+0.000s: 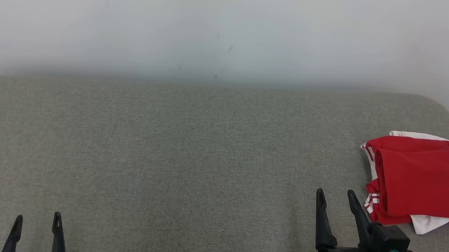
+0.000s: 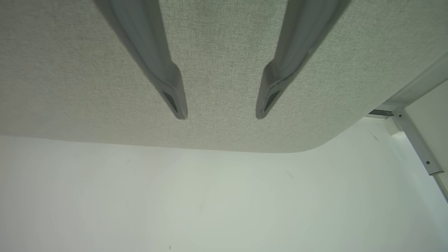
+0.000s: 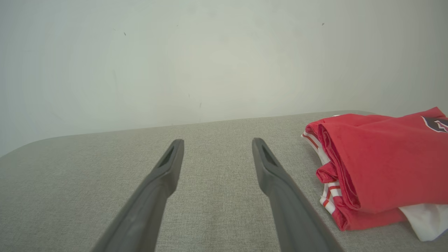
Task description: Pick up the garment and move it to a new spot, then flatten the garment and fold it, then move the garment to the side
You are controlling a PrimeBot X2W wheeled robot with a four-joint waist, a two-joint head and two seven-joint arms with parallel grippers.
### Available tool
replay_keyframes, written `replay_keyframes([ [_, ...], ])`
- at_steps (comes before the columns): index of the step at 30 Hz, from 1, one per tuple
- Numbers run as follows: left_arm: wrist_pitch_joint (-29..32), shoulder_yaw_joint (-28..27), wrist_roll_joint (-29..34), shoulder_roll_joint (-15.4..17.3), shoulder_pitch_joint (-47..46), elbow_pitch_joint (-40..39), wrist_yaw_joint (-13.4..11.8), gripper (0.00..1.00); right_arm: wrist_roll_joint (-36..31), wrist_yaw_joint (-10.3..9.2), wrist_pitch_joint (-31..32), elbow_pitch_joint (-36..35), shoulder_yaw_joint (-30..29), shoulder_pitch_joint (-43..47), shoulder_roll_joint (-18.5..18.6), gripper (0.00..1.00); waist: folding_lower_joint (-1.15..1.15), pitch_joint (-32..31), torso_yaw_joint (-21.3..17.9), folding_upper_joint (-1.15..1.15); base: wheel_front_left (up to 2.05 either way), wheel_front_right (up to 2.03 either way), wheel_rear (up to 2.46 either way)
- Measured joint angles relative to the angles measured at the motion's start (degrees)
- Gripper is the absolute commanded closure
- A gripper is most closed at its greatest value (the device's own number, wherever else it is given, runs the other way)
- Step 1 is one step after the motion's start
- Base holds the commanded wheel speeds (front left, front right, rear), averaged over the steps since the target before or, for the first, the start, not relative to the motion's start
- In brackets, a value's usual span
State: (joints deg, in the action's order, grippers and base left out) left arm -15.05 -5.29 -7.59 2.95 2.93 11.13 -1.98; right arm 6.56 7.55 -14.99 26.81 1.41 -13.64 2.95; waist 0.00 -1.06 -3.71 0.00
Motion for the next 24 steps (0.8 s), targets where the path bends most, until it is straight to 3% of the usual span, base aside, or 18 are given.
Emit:
replay_keyframes([
  [24,0.00,0.24,-0.08,-0.01,-0.58,-2.55,0.54,0.00,0.51,0.00,0.00,-0.31,0.21,-0.20,0.00,0.00,0.00,0.25,0.06,0.00,0.00,0.00,0.00],
])
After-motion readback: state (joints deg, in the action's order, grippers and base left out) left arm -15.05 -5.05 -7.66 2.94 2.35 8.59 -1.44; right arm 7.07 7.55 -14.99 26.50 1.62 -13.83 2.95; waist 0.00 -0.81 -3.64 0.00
